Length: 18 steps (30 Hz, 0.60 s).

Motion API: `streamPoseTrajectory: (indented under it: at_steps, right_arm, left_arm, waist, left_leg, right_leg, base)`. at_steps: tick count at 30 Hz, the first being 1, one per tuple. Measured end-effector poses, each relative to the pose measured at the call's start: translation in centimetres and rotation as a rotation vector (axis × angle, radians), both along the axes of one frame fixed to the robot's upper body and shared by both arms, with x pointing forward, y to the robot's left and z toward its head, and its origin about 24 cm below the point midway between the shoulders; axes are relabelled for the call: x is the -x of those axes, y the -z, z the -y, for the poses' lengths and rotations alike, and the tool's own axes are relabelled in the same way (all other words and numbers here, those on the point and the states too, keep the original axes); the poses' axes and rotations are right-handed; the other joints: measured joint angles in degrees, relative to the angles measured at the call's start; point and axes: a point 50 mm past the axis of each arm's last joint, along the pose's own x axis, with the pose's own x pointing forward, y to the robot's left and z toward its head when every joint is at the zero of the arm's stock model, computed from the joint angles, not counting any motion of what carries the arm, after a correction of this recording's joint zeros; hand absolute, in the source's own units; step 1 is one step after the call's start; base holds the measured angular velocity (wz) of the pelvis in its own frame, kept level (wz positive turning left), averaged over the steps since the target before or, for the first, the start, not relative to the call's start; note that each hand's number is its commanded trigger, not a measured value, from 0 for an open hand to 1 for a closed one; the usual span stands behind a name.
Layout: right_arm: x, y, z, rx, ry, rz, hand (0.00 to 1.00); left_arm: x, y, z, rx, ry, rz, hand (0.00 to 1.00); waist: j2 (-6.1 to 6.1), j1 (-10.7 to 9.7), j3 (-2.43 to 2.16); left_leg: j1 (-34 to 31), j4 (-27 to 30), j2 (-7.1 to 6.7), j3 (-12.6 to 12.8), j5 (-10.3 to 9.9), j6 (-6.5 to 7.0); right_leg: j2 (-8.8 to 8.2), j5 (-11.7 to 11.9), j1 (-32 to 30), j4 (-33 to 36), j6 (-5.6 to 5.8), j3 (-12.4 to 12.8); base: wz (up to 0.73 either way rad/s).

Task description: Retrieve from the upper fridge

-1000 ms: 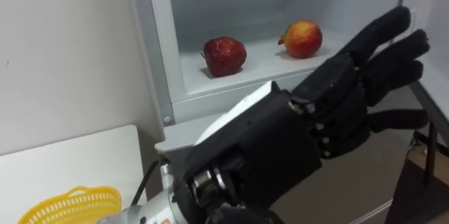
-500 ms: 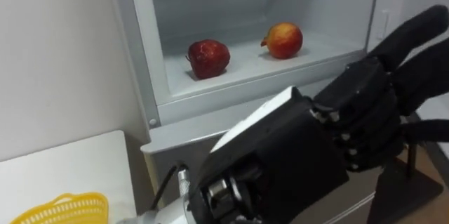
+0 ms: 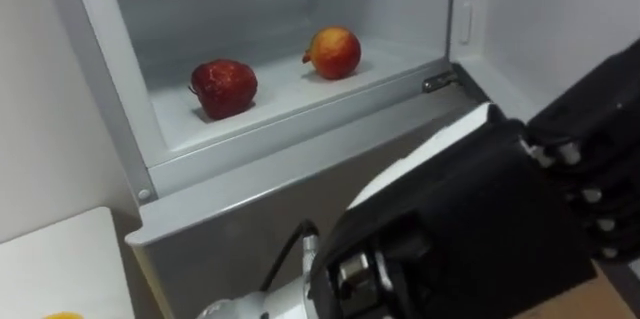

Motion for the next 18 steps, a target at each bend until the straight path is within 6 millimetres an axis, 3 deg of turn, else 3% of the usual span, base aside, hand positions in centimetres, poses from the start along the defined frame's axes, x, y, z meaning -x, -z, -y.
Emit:
streamPoseTrajectory:
  at_steps: [6, 18]
  right_arm:
    - [-0.3, 0.0, 0.0, -0.007, -0.004, 0.008, 0.0]
    - [-0.5, -0.1, 0.2, -0.055, 0.036, 0.017, 0.0]
  left_arm:
    - [-0.5, -0.1, 0.7, -0.017, 0.012, 0.003, 0.0]
    - [-0.8, -0.7, 1.4, -0.035, 0.022, 0.024, 0.0]
  waist:
    - [-0.02, -1.21, 0.0]
    - [-0.17, -4.88, 0.12]
  left_leg:
    - [0.17, 0.0, 0.01, 0.7, 0.0, 0.0]
    - [0.24, -0.03, 0.13, 0.69, -0.01, 0.0]
  right_leg:
    - [0.45, 0.07, -0.35, 0.02, -0.07, 1.96]
    - [0.83, 0.14, -0.47, -0.07, -0.22, 3.04]
  base:
    - [-0.15]
    - [-0.06]
